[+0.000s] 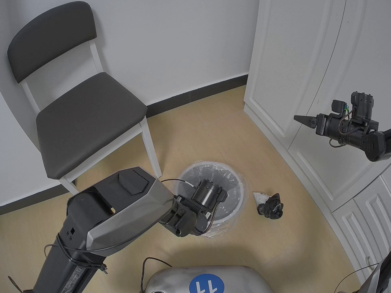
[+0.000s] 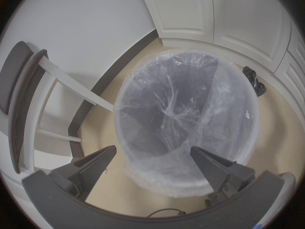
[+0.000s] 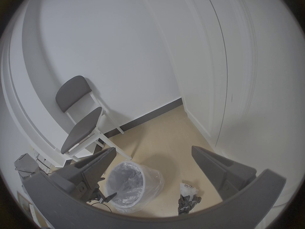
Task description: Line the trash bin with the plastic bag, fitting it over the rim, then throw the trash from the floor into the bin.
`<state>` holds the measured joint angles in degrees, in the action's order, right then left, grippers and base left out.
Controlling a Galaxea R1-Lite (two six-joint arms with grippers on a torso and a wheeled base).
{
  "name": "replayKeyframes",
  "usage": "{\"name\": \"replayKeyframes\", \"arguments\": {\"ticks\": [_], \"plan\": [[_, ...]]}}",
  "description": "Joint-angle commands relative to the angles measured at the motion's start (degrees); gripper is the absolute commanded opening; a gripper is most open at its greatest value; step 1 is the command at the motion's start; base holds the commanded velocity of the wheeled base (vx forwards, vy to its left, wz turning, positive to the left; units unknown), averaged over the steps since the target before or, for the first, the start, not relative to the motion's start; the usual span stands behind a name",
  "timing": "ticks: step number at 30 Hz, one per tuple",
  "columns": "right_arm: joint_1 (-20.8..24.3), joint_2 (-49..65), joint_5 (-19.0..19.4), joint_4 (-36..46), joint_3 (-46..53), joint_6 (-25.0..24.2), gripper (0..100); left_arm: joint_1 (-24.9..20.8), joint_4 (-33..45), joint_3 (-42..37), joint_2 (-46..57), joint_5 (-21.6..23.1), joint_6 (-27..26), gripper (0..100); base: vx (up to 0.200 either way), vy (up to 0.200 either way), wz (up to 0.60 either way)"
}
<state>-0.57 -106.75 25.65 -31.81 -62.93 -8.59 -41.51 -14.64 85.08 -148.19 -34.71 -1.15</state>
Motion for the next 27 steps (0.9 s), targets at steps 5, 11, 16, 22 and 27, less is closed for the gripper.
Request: {"name": "replayKeyframes", "arguments": {"ticks": [5,11,16,22,27], "plan": [[0.05,0.32,0.1,-0.36,0.88,0.24,100,-3.4,-0.21,-8.79,5.98,0.43,5.01,100,0.0,0.0,0.0],[0.13,0.32,0.02,-0.36,1.05,0.6,100,-4.81,-0.3,-11.6,6.33,0.52,6.95,100,0.0,0.0,0.0],[0.4,0.41,0.02,-0.36,1.14,0.68,100,-5.78,-0.21,-11.95,5.89,0.69,9.32,100,0.0,0.0,0.0],[0.31,0.32,0.02,-0.36,1.14,0.68,100,-7.01,-0.3,-13.27,5.81,0.52,10.9,100,0.0,0.0,0.0],[0.4,0.32,0.02,-0.36,1.23,0.68,100,-6.48,-1.0,-12.57,3.87,0.52,10.81,100,0.0,0.0,0.0]]}}
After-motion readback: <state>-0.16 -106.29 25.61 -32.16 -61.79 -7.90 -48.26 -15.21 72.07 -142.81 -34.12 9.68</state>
